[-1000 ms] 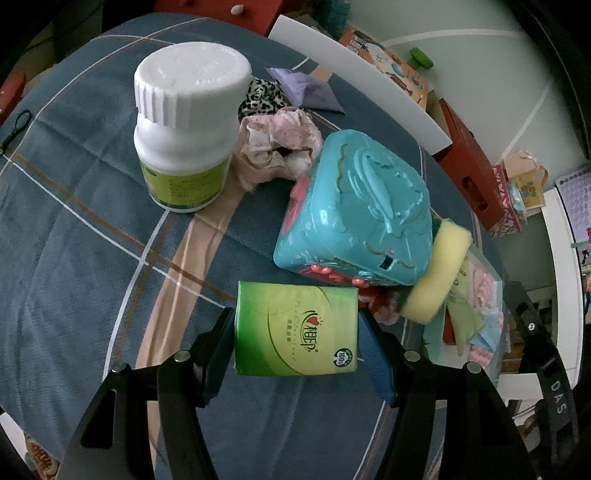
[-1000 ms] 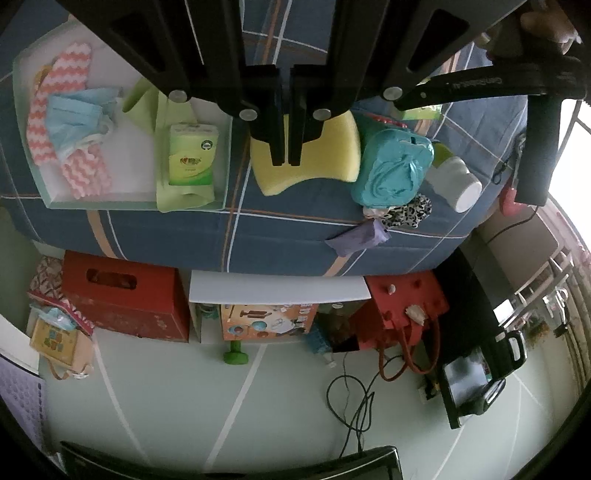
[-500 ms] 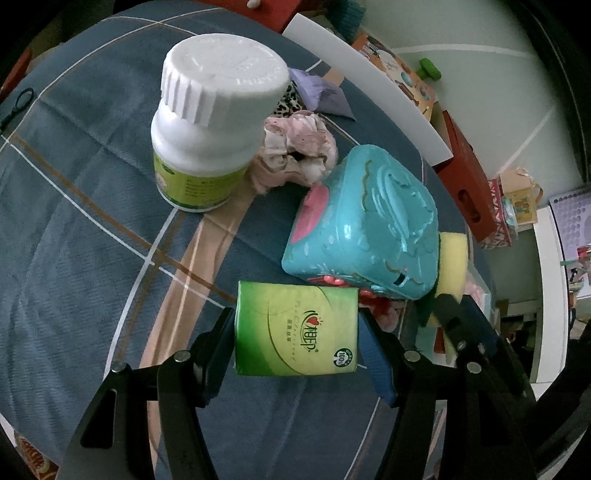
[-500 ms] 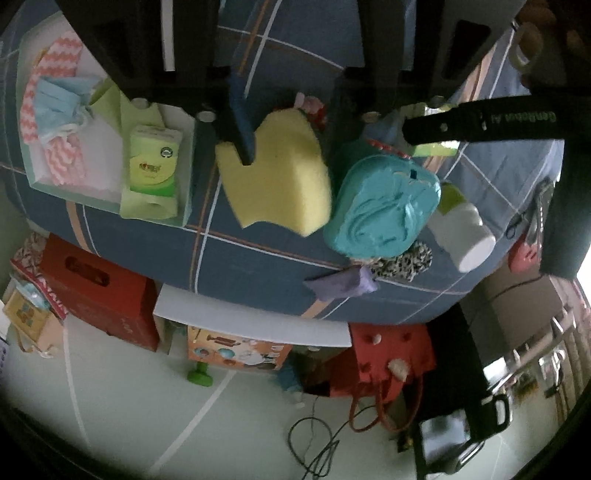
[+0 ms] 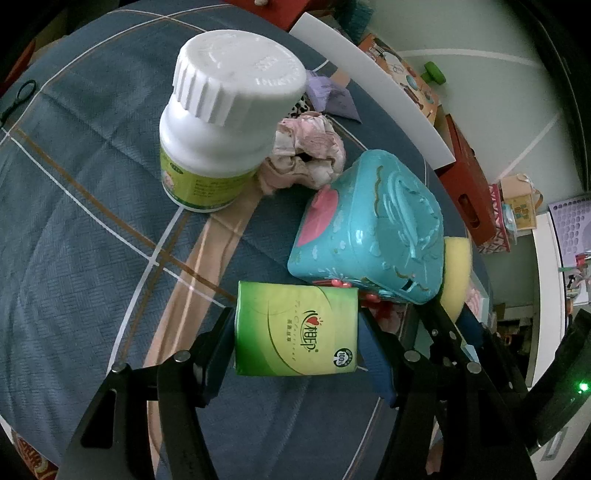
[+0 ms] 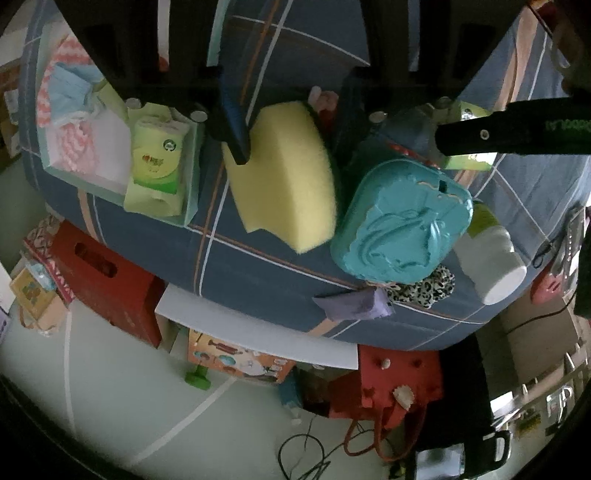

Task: Organize soft objects
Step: 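Carry the tissue pack and sponge over the white tray and lower them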

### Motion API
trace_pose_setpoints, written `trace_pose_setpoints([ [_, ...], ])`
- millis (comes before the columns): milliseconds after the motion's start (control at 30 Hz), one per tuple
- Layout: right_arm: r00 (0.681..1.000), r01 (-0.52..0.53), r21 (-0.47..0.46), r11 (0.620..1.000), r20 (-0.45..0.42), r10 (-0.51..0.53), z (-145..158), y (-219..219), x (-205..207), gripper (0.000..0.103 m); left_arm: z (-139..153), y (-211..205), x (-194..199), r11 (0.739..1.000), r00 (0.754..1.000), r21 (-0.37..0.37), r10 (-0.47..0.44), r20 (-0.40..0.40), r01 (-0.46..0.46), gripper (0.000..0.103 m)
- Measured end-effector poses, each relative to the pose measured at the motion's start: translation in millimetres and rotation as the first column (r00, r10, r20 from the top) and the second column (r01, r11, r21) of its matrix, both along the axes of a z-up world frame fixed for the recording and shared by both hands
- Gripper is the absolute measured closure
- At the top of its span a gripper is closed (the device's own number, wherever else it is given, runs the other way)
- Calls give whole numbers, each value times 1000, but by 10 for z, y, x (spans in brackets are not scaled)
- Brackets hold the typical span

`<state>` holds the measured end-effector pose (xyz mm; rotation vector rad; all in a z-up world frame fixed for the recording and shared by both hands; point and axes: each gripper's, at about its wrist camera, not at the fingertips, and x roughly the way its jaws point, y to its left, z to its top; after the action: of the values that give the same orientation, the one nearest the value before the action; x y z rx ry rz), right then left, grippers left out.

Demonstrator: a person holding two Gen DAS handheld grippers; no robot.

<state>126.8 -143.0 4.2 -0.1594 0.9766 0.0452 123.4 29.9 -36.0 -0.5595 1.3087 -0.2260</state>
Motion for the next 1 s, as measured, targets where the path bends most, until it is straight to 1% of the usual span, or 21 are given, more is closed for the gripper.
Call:
trace_pose_setpoints([
  [100,1000,8,12,1000,5,-8,23,-21,-1,62,0,-14,0,1000,1000,3,1,0,-1,37],
  [267,999,45,62,997,15,-46,108,-124,-29,63,13,-50,1,1000,1000,13,1,3,-1,37],
  [500,991,43,117,992,119,-57,465,-216,-182,64,210,-17,-86,999,998,36,0,66,-3,37],
  [600,984,50,123,991,166,-70,622,-278,-250,64,298,7,-154,999,996,51,-3,88,-2,37],
  [733,971,73,136,988,215,-102,782,-406,-323,64,508,3,-235,997,990,81,-9,139,-2,37],
  [833,961,120,140,983,233,-150,848,-567,-354,64,717,-58,-273,997,981,69,-38,190,25,37],
  [900,949,167,139,976,246,-197,892,-735,-381,64,873,-136,-308,997,972,62,-59,227,46,37],
  [933,942,191,138,972,252,-221,910,-823,-392,64,1002,-209,-333,995,961,75,-79,263,61,37],
  [1000,924,248,126,960,267,-274,940,-1011,-421,64,1151,-314,-366,992,945,93,-112,308,88,37],
])
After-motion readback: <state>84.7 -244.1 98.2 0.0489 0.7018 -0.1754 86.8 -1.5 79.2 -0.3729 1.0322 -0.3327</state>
